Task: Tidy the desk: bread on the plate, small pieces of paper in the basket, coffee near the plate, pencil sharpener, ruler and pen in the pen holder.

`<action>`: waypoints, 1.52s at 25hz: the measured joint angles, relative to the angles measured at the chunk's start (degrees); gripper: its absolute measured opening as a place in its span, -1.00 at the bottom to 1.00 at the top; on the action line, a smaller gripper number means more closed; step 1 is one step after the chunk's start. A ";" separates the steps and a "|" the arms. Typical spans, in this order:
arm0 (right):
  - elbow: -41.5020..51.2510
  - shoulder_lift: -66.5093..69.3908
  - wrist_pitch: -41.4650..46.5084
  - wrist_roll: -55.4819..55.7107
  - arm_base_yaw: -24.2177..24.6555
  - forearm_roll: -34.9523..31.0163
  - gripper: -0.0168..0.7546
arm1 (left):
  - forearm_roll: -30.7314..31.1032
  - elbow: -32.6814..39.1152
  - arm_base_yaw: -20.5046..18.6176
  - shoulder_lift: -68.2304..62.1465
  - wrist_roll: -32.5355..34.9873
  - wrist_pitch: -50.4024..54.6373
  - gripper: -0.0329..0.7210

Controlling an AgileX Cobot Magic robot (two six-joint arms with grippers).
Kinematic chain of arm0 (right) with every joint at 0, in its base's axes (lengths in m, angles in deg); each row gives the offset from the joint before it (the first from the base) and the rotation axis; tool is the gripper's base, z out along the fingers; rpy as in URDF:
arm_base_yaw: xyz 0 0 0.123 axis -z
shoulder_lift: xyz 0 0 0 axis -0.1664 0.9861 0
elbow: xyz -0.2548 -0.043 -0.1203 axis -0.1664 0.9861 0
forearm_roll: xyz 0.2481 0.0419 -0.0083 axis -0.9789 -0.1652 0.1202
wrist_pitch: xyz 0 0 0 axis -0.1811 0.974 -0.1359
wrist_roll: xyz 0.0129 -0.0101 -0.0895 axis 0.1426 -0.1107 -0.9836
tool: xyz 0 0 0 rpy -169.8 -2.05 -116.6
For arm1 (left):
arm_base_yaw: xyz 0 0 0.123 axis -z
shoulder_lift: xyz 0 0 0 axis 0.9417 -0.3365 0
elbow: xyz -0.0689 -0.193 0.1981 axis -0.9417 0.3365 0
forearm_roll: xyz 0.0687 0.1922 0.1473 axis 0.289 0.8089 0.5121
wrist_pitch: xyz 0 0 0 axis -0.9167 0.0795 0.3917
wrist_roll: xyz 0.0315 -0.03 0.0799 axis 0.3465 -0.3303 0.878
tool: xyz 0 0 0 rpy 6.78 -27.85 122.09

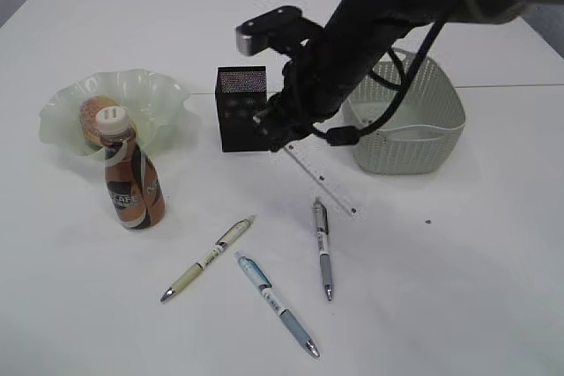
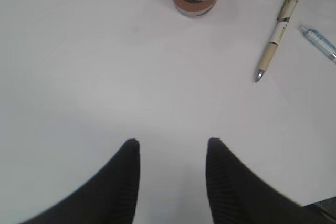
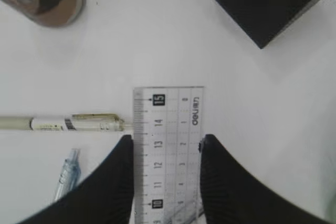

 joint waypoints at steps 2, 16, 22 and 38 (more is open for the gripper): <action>0.00 -1.04 0.68 -4.11 2.35 -6.38 -0.26 | -0.22 0.00 0.00 0.00 0.00 0.00 -0.10; 0.00 -3.18 -6.41 -39.49 7.40 -45.42 -0.26 | -1.69 0.00 0.00 0.00 0.00 2.01 -0.12; 0.00 -1.35 -3.27 -58.26 11.03 -69.93 -0.26 | -1.69 0.00 0.00 0.00 0.00 3.49 -0.12; -12.13 10.74 3.09 -71.28 13.62 -83.85 -0.26 | -1.69 0.00 0.00 0.00 0.00 4.50 -0.12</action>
